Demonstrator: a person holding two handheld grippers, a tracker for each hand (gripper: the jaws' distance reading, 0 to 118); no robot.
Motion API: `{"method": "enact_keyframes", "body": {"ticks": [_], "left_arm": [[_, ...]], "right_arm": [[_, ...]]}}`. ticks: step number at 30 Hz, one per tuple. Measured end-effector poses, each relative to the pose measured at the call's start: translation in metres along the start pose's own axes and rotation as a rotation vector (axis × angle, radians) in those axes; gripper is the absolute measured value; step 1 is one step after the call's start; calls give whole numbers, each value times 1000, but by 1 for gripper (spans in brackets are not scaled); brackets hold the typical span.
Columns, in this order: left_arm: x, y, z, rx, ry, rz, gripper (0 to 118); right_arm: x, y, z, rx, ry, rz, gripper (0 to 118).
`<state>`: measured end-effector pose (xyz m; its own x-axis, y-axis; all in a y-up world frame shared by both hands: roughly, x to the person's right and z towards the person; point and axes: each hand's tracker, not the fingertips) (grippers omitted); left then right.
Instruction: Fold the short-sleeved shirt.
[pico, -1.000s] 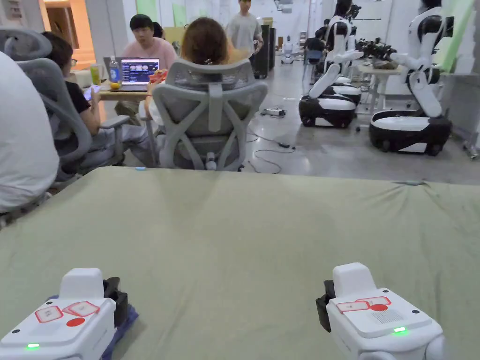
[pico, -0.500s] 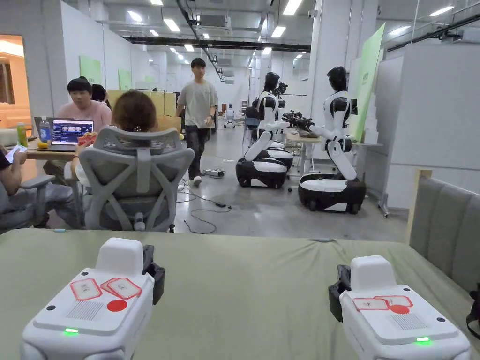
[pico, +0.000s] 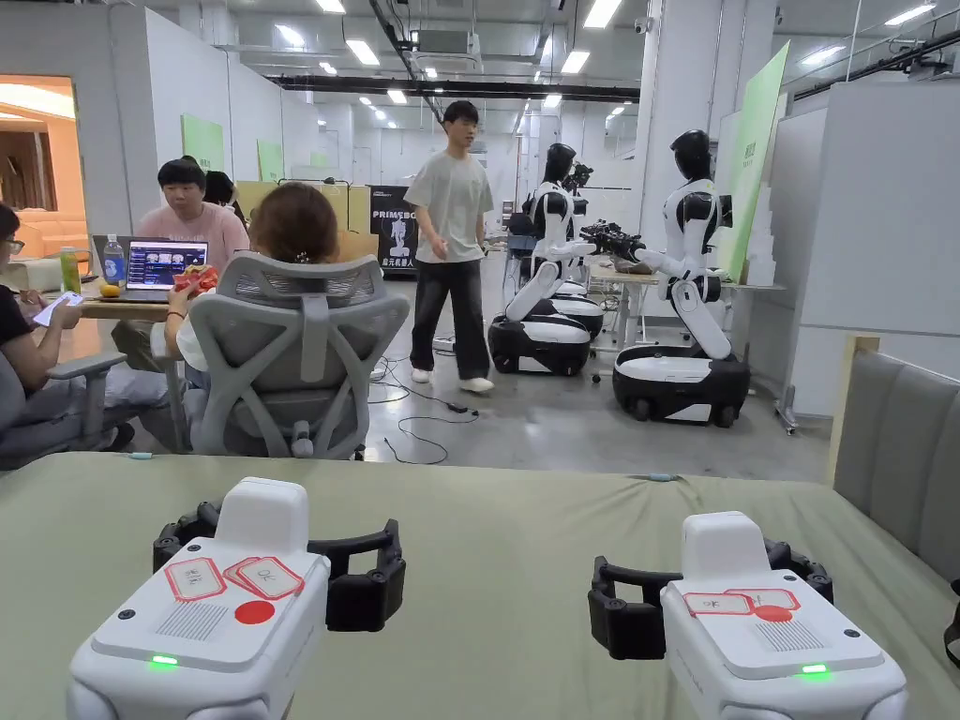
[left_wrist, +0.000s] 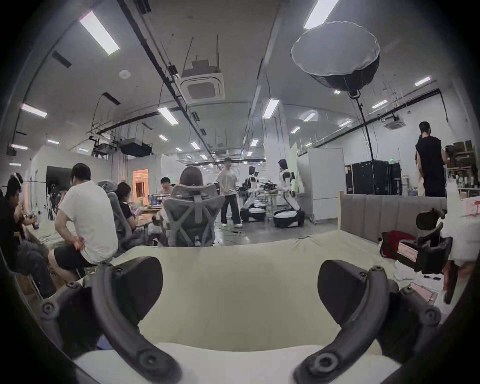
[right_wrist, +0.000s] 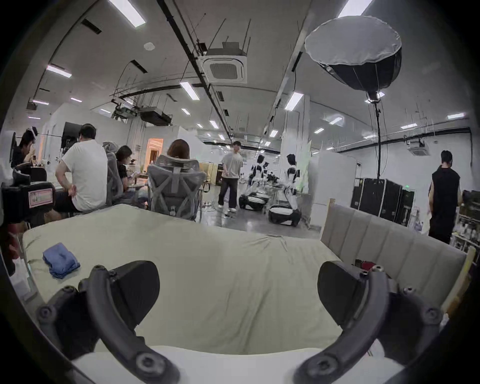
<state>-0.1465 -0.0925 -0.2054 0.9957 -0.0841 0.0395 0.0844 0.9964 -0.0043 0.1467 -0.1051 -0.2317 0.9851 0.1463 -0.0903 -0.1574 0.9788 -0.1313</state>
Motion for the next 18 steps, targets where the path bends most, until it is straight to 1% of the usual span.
{"method": "enact_keyframes", "body": {"ticks": [3, 10, 14, 18], "left_arm": [[3, 0, 1, 3, -10, -9, 118], [2, -1, 2, -6, -33, 7, 118], [2, -5, 3, -13, -21, 9, 118], [2, -7, 3, -20, -18, 16, 118]], "right_arm": [[0, -1, 1, 2, 7, -7, 118], [0, -2, 3, -4, -11, -22, 118], [1, -3, 5, -4, -7, -51, 118], [1, -3, 6, -8, -16, -53, 118]]}}
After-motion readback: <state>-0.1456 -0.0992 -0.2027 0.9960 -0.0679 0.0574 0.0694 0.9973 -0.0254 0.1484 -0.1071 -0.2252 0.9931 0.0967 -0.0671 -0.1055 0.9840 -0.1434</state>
